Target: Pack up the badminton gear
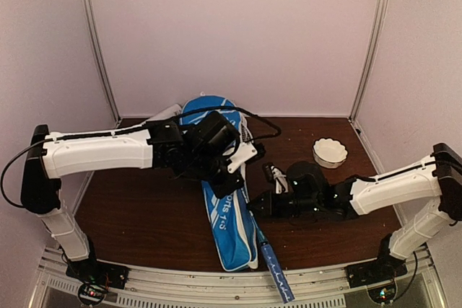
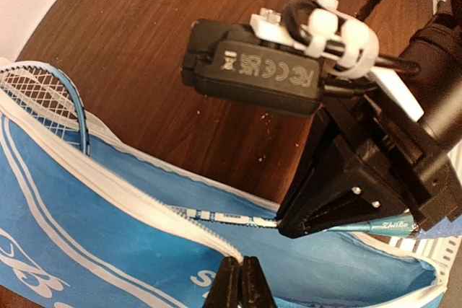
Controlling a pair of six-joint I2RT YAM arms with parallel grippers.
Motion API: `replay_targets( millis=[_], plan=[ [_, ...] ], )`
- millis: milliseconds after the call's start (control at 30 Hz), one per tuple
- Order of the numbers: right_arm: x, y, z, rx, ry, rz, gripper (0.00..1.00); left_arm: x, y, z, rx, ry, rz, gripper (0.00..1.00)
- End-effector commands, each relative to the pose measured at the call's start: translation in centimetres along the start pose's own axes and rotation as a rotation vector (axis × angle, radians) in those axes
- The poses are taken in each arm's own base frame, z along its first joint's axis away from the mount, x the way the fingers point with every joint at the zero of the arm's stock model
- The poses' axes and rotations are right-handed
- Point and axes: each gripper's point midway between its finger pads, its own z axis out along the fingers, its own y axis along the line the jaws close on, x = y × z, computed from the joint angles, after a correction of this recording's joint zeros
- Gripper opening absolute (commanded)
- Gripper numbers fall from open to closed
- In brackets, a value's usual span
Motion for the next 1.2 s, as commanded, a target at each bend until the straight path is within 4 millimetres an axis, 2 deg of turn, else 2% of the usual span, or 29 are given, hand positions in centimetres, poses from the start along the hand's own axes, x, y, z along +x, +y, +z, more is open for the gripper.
replay_targets(
  millis=[0,167,267,367,433,500,667,733,833,933,967,1067,1167],
  plan=[
    [-1.4,0.8,-0.7,-0.013,-0.088,-0.040,0.00,-1.0,0.0,0.6,0.019,-0.059,0.068,0.00],
    [0.5,-1.0,0.3,0.000,-0.032,0.024,0.00,0.3,1.2,1.8,0.032,-0.078,0.077,0.00],
    [1.2,-2.6,-0.1,0.021,-0.047,0.068,0.00,0.6,0.6,2.8,0.080,-0.081,0.145,0.00],
    [1.4,-3.4,-0.3,0.035,-0.060,0.086,0.00,0.5,-0.2,3.6,0.123,-0.087,0.224,0.00],
    [1.6,-3.1,0.1,0.014,-0.046,0.083,0.00,0.4,-0.9,3.6,0.163,-0.082,0.273,0.00],
    [1.8,-2.7,0.6,-0.008,-0.023,0.081,0.00,1.2,-0.8,3.8,0.171,-0.043,0.318,0.00],
    [2.0,-2.0,1.0,-0.033,0.017,0.057,0.00,4.2,1.0,4.2,0.207,0.019,0.280,0.00],
    [1.8,-2.2,0.9,-0.025,0.010,0.061,0.00,4.7,1.8,4.2,0.173,0.020,0.244,0.10],
    [1.5,-2.3,1.1,-0.023,-0.001,0.077,0.00,4.6,2.1,3.4,0.161,-0.017,0.174,0.35],
    [1.4,-2.3,1.5,-0.033,-0.006,0.098,0.00,4.4,3.8,2.4,0.127,-0.073,0.017,0.54],
    [1.5,-2.4,1.6,-0.033,-0.005,0.105,0.00,4.3,5.1,2.1,0.099,-0.096,-0.053,0.58],
    [1.7,-2.9,2.0,-0.030,-0.004,0.120,0.00,5.8,9.1,1.7,0.017,-0.119,-0.280,0.59],
    [1.9,-2.8,2.3,-0.041,0.002,0.123,0.00,8.3,13.2,1.8,-0.060,-0.126,-0.501,0.59]
  ],
)
